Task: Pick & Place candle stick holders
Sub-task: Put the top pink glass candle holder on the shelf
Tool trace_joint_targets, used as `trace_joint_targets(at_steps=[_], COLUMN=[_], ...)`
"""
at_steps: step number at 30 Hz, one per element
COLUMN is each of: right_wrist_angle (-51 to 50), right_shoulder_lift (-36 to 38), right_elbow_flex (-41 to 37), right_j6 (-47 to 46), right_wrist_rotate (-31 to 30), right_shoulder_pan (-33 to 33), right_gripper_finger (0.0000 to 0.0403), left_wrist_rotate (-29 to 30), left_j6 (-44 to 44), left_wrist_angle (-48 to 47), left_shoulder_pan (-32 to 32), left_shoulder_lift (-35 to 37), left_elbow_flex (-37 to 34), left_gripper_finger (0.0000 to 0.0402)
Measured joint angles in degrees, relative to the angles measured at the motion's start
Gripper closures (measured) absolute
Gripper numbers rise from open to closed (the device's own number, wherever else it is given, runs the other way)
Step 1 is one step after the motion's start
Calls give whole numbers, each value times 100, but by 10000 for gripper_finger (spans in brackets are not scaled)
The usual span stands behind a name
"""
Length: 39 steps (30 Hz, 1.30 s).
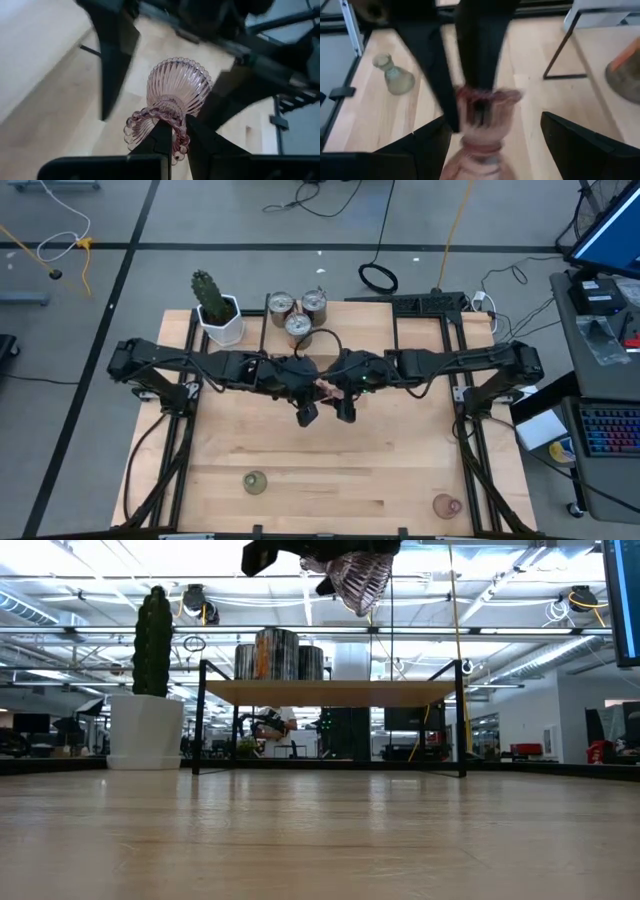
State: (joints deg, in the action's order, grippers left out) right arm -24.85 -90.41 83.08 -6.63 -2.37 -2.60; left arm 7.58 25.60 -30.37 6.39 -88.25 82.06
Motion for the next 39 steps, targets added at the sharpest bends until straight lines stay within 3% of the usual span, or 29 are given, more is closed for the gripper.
trace_joint_targets(at_steps=[14, 31, 37, 39], right_wrist_angle=[-229, -329, -331, -331], right_shoulder_lift=[-74, -76, -76, -76], right_elbow_flex=[-8, -3, -3, -3], right_j6=[-138, -239, -304, -279], right_wrist_rotate=[123, 269, 269, 272], right_shoulder_pan=[-1, 16, 16, 16], right_gripper_finger=[159, 274, 276, 276], left_wrist_rotate=[-187, -226, -262, -283], left_j6=[-2, 47, 60, 55], left_wrist_angle=[-65, 13, 22, 26], left_shoulder_pan=[-2, 2, 2, 2], left_shoulder_lift=[-188, -188, -188, -186], left_elbow_flex=[-2, -4, -4, -4], left_gripper_finger=[374, 374, 373, 353])
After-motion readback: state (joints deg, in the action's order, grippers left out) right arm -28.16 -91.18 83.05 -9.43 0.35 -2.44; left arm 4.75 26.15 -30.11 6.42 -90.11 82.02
